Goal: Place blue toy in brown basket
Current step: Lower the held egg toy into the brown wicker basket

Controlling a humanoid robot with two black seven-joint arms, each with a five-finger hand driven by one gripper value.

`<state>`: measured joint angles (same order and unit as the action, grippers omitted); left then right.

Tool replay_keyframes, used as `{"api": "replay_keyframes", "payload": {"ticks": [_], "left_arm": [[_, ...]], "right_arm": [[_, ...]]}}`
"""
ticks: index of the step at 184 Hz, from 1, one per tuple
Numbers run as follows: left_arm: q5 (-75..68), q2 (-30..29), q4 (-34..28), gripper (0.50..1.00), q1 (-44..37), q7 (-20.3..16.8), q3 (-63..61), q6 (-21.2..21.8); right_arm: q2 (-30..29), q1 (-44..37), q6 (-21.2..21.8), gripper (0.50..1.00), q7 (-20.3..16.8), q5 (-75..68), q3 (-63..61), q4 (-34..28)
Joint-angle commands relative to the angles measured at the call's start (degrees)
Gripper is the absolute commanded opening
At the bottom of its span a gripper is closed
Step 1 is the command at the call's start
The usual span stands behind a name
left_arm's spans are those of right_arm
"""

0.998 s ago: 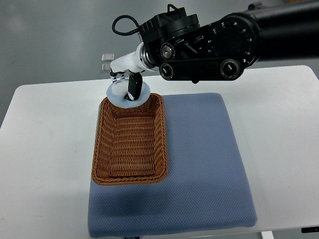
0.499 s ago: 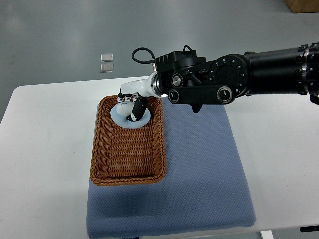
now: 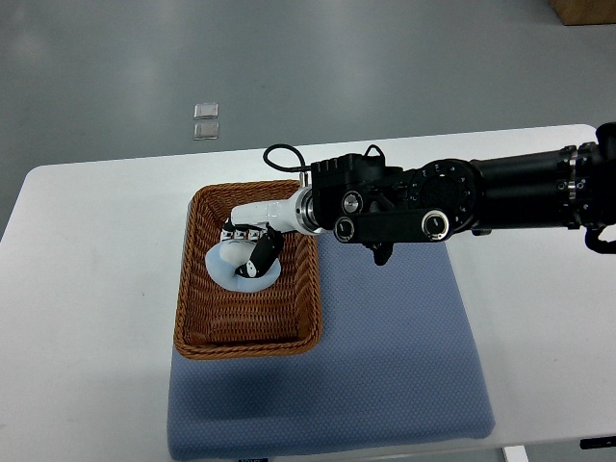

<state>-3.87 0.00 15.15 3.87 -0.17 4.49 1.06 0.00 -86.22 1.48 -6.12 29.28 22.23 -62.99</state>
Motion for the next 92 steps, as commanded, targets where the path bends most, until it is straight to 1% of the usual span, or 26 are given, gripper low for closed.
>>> {"api": "replay_keyframes", "payload": {"ticks": [1, 25, 34, 45, 53, 62, 68, 70, 72, 85, 92], "left_arm": [[0.0, 0.0, 0.0, 1.000, 0.0, 0.0, 0.0, 0.0], [0.0, 0.0, 0.0, 1.000, 0.0, 0.0, 0.0, 0.0], [0.0, 0.0, 0.1, 1.000, 0.0, 0.0, 0.0, 0.0], [0.0, 0.0, 0.1, 1.000, 0.0, 0.0, 0.0, 0.0], [0.0, 0.0, 0.1, 1.000, 0.0, 0.0, 0.1, 0.0], [0.0, 0.0, 0.0, 1.000, 0.0, 0.0, 0.0, 0.0], [0.0, 0.0, 0.1, 1.000, 0.0, 0.0, 0.1, 0.0], [0.0, 0.0, 0.0, 1.000, 0.0, 0.0, 0.0, 0.0], [0.0, 0.0, 0.0, 1.000, 0.0, 0.0, 0.1, 0.0], [0.0, 0.0, 0.0, 1.000, 0.0, 0.0, 0.1, 0.0], [0.0, 0.0, 0.0, 1.000, 0.0, 0.0, 0.0, 0.0]], "right_arm": [[0.0, 1.5, -1.3, 0.582, 0.3, 1.7, 0.0, 0.1], [0.0, 3.1, -2.6, 0.586, 0.8, 4.1, -0.1, 0.2], [0.0, 3.6, -3.0, 0.607, 0.8, 4.6, -0.1, 0.2], [0.0, 3.9, -3.3, 0.615, 0.8, 4.6, -0.1, 0.2], [0.0, 4.2, -3.9, 0.643, 0.8, 4.6, -0.1, 0.2], [0.0, 4.3, -4.3, 0.646, 1.1, 4.6, -0.2, 0.2], [0.0, 4.5, -4.6, 0.660, 1.5, 4.6, -0.2, 0.2], [0.0, 4.6, -4.7, 0.676, 1.6, 4.6, -0.2, 0.2], [0.0, 4.7, -4.7, 0.680, 1.7, 4.6, -0.2, 0.3], [0.0, 5.1, -5.1, 0.693, 1.9, 4.6, -0.2, 0.4], [0.0, 5.4, -5.3, 0.731, 2.0, 4.6, -0.3, 0.5]]}}
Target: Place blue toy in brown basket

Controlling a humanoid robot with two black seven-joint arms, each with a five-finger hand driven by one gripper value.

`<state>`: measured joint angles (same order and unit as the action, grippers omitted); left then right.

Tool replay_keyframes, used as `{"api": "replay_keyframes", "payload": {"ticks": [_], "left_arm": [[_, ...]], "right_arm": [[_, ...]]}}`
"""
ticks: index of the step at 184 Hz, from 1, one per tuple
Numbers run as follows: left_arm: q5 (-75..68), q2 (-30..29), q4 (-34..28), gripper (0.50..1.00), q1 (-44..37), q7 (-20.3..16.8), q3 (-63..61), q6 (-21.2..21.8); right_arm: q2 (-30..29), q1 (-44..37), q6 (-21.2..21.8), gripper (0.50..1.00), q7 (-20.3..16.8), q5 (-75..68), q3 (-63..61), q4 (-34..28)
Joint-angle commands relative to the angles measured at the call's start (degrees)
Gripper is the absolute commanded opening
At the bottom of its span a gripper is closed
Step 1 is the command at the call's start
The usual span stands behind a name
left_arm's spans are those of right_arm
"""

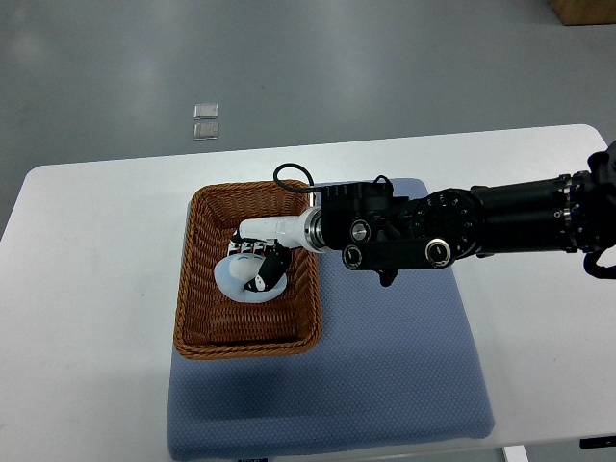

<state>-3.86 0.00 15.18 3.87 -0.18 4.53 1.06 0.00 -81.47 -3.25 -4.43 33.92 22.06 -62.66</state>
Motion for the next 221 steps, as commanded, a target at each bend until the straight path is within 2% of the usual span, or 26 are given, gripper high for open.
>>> {"api": "replay_keyframes", "payload": {"ticks": [1, 3, 13, 34, 49, 53, 104, 130, 151, 164, 196, 221], "left_arm": [[0.0, 0.0, 0.0, 1.000, 0.0, 0.0, 0.0, 0.0], [0.0, 0.0, 0.0, 1.000, 0.0, 0.0, 0.0, 0.0], [0.0, 0.0, 0.0, 1.000, 0.0, 0.0, 0.0, 0.0], [0.0, 0.0, -0.1, 1.000, 0.0, 0.0, 0.0, 0.0], [0.0, 0.0, -0.1, 1.000, 0.0, 0.0, 0.0, 0.0], [0.0, 0.0, -0.2, 1.000, 0.0, 0.0, 0.0, 0.0], [0.1, 0.0, -0.5, 1.000, 0.0, 0.0, 0.0, 0.1], [0.1, 0.0, -0.5, 1.000, 0.0, 0.0, 0.0, 0.1], [0.1, 0.0, -0.5, 1.000, 0.0, 0.0, 0.0, 0.1], [0.1, 0.0, -0.5, 1.000, 0.0, 0.0, 0.0, 0.1], [0.0, 0.0, -0.2, 1.000, 0.0, 0.0, 0.0, 0.1], [0.0, 0.0, -0.3, 1.000, 0.0, 0.0, 0.0, 0.1]], "right_arm": [[0.0, 0.6, -0.5, 0.731, 0.3, -0.1, -0.1, 0.2], [0.0, 0.8, -0.6, 0.752, 0.3, -0.1, -0.1, 0.2], [0.0, 0.9, -0.6, 0.789, 0.3, -0.1, -0.2, 0.3], [0.0, 0.6, -0.6, 0.854, 0.3, -0.3, -1.2, 0.9], [0.0, 0.4, -0.1, 0.870, 0.3, -0.9, -2.5, 1.7], [0.0, 0.3, -0.1, 0.897, 0.3, -0.9, -3.1, 1.8], [0.0, -0.5, 1.2, 0.901, 0.5, -1.2, -12.6, 2.1], [1.4, 1.1, 0.8, 0.901, 1.7, -2.4, -22.2, 2.3], [8.6, 7.6, 0.6, 0.901, 3.0, -4.6, -32.0, 3.4], [10.6, 12.2, 0.6, 0.901, 4.2, -5.6, -40.1, 4.6], [10.2, 26.0, 0.9, 0.901, 7.9, -5.9, -64.1, 9.5], [7.0, 32.3, 1.8, 0.903, 12.8, -7.6, -73.6, 14.9]]}}
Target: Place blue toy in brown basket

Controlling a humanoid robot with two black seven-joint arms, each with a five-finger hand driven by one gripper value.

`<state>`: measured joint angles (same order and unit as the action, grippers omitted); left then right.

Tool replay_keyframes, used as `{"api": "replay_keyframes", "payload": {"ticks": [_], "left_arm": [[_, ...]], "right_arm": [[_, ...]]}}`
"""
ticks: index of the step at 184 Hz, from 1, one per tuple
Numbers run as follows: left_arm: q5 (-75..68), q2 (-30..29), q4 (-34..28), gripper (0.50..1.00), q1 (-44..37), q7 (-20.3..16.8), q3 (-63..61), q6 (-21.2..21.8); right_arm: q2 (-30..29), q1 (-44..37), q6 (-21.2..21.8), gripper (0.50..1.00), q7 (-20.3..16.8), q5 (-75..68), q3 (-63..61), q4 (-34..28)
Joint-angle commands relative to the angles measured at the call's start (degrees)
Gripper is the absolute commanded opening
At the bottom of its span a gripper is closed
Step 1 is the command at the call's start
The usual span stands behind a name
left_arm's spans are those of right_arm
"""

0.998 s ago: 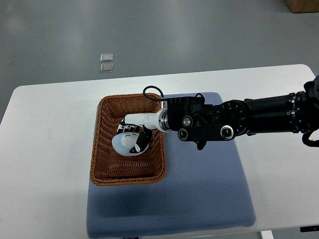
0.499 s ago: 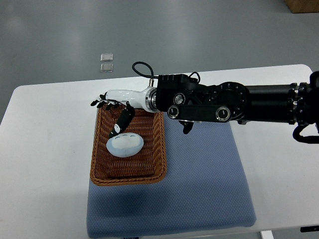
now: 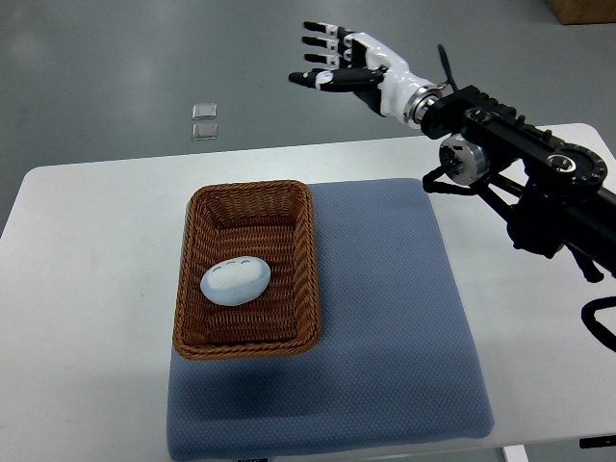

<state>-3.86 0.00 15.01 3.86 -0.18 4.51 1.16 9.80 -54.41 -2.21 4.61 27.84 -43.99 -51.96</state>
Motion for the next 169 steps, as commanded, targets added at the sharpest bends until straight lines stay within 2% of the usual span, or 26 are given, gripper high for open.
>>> {"api": "replay_keyframes", "payload": {"ticks": [1, 21, 79, 169], "left_arm": [[0.0, 0.0, -0.2, 1.000, 0.0, 0.0, 0.0, 0.0], [0.1, 0.0, -0.3, 1.000, 0.0, 0.0, 0.0, 0.0], [0.1, 0.0, -0.4, 1.000, 0.0, 0.0, 0.1, 0.0], [0.1, 0.0, -0.4, 1.000, 0.0, 0.0, 0.0, 0.0]], "right_arm": [[-2.8, 5.2, 0.8, 0.903, 3.7, -1.5, -7.5, 4.2], [-5.3, 8.9, 2.7, 0.903, 6.3, -5.2, -12.7, 7.7], [-7.8, 15.1, 8.2, 0.905, 6.5, -11.9, -15.9, 7.4], [-7.8, 17.0, 9.1, 0.905, 6.5, -11.9, -15.8, 8.2]]}}
